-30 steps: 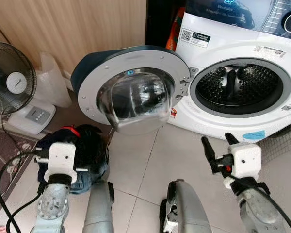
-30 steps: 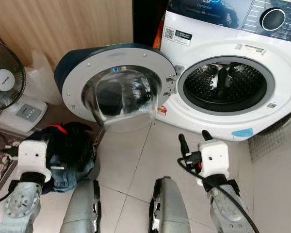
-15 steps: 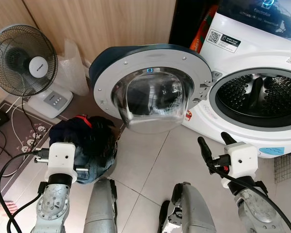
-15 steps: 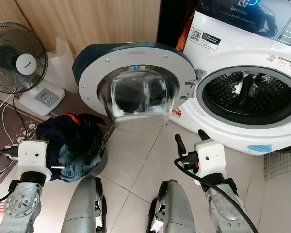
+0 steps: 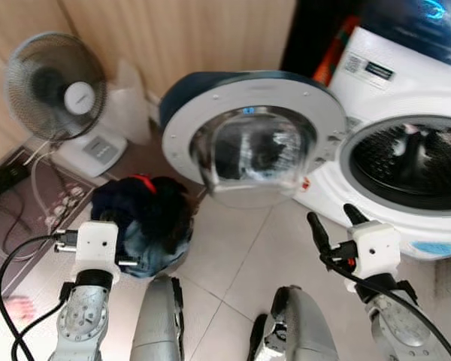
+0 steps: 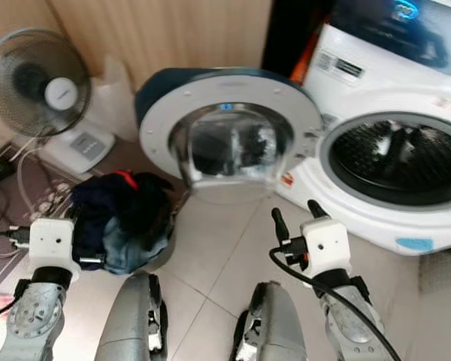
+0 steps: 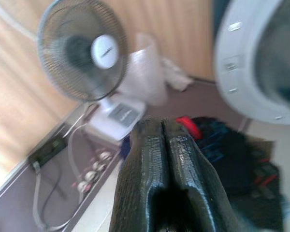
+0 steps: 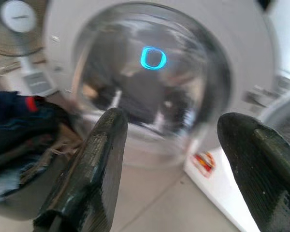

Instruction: Clothes washing

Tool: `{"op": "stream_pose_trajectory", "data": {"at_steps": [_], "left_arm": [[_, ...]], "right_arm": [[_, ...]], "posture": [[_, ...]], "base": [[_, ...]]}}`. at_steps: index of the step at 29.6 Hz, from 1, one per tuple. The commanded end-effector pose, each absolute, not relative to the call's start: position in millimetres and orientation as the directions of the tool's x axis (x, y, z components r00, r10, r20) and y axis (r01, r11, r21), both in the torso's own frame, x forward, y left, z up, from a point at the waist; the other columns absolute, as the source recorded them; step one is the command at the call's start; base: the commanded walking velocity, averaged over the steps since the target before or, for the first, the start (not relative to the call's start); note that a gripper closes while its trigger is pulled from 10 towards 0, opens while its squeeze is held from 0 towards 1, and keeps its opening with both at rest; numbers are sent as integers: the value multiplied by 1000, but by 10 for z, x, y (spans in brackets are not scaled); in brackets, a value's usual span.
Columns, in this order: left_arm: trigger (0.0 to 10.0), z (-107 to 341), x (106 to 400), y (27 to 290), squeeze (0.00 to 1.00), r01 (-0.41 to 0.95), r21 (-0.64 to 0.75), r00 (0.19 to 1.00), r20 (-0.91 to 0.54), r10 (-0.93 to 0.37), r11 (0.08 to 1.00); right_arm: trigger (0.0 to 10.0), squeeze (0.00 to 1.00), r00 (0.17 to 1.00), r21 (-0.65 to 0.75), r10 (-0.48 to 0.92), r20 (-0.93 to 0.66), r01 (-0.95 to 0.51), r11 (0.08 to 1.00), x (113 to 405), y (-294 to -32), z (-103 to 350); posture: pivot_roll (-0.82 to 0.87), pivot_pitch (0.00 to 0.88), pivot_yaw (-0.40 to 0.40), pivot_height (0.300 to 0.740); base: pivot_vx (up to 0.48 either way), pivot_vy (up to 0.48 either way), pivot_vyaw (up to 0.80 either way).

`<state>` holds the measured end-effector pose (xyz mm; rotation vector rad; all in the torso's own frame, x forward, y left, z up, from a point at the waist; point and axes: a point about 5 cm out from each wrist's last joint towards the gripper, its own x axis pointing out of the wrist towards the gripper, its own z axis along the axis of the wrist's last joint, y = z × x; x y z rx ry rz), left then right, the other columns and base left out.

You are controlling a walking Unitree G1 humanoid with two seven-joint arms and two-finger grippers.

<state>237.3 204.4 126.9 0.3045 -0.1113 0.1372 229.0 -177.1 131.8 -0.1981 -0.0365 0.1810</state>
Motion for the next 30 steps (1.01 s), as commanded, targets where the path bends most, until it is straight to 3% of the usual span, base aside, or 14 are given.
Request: {"op": "stream_pose_trajectory", "data": {"at_steps": [1, 26, 30], "left_arm": [[10000, 1202, 2347, 2054, 0, -149, 302, 988, 95, 126, 942], [10000, 1209, 2356, 2016, 0, -131, 262, 989, 106, 107, 956], [10000, 1209, 2354, 2014, 0, -129, 261, 989, 105, 105, 957]], "right_arm": [[10000, 0, 983, -184, 184, 2, -180, 966, 2246, -1782, 1289], [10000, 0, 983, -201, 184, -1, -181, 963, 2264, -1789, 1300], [10000, 0, 982, -204, 191, 2, -186, 961, 2265, -1772, 1304]], "posture": [[63, 332, -15, 615], [54, 331, -17, 615], [54, 331, -17, 586]], "base": [[0, -412, 0], [0, -16, 0], [0, 0, 0]]}}
